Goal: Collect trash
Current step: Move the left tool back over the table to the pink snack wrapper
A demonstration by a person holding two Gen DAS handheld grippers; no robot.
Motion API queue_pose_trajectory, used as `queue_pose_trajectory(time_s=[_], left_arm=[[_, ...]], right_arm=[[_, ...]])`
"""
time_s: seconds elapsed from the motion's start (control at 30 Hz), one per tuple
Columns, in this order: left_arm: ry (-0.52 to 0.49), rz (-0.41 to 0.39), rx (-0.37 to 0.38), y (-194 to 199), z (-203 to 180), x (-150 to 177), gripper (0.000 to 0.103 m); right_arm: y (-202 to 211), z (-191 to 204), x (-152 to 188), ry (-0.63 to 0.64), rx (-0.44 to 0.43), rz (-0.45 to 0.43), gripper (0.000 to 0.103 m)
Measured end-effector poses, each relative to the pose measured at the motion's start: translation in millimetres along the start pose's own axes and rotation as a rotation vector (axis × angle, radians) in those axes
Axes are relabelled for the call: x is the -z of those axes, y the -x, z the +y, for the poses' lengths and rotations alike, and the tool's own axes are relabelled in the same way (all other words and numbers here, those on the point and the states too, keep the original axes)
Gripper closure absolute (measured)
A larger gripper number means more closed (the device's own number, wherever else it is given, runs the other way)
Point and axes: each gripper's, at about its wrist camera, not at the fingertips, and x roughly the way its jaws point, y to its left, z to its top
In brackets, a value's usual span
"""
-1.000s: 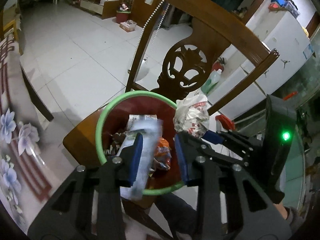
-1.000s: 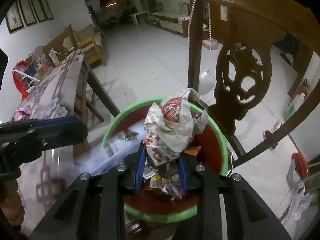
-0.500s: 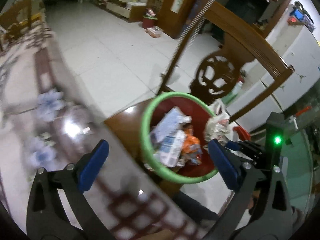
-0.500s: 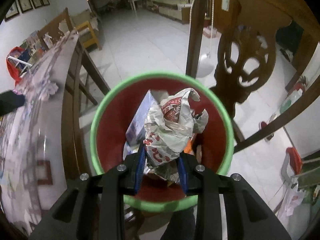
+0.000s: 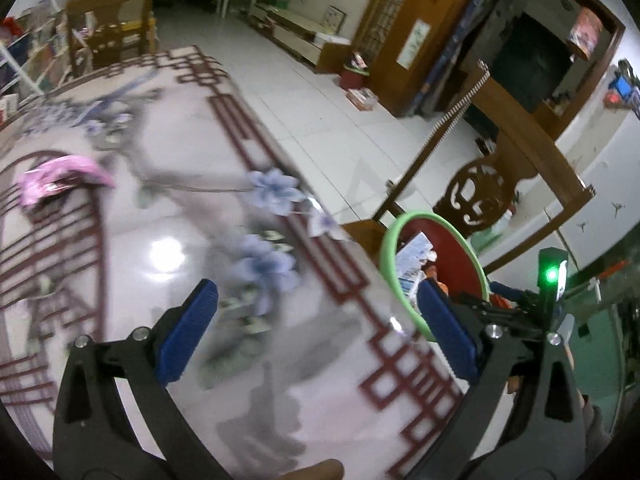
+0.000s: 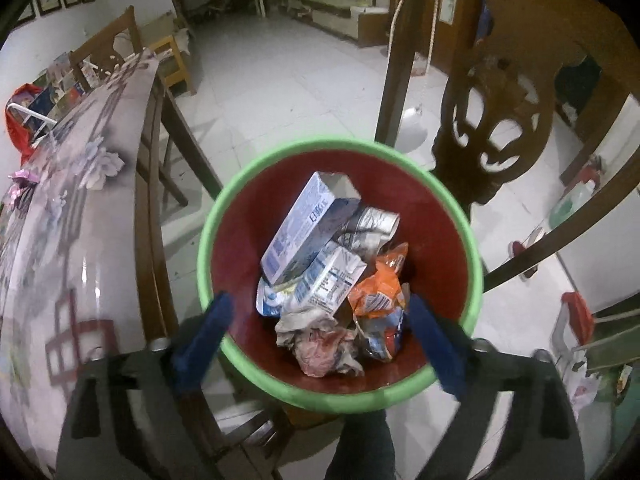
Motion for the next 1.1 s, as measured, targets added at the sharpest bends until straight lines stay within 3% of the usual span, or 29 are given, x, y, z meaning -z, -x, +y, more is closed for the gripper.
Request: queue_pose_trajectory(time_s=[0.3, 0.6, 0.8, 1.1], left_arm=[[0.101, -0.096, -0.084, 76.0, 81.3, 27.6, 0.005], [0.268, -0.149, -0.165, 128.1, 170.5, 54.1, 0.005], [0.351, -0.166, -0.170, 129.7, 204.5, 47.2, 0.005], [0.294, -0.103, -0.208, 84.9, 224.8, 20.6, 0.005]], right_arm=[[36.9, 37.9, -4.7, 0.028, -0.017, -0.067, 0.011], [62.2, 148.0, -15.8, 0.164, -0.130, -0.119, 0.011], [71.3, 229.2, -23.3, 0.276, -0.217, -0.166, 0.010], [59.4, 301.9, -34.2, 0.387, -0.289, -0.173, 0.010]])
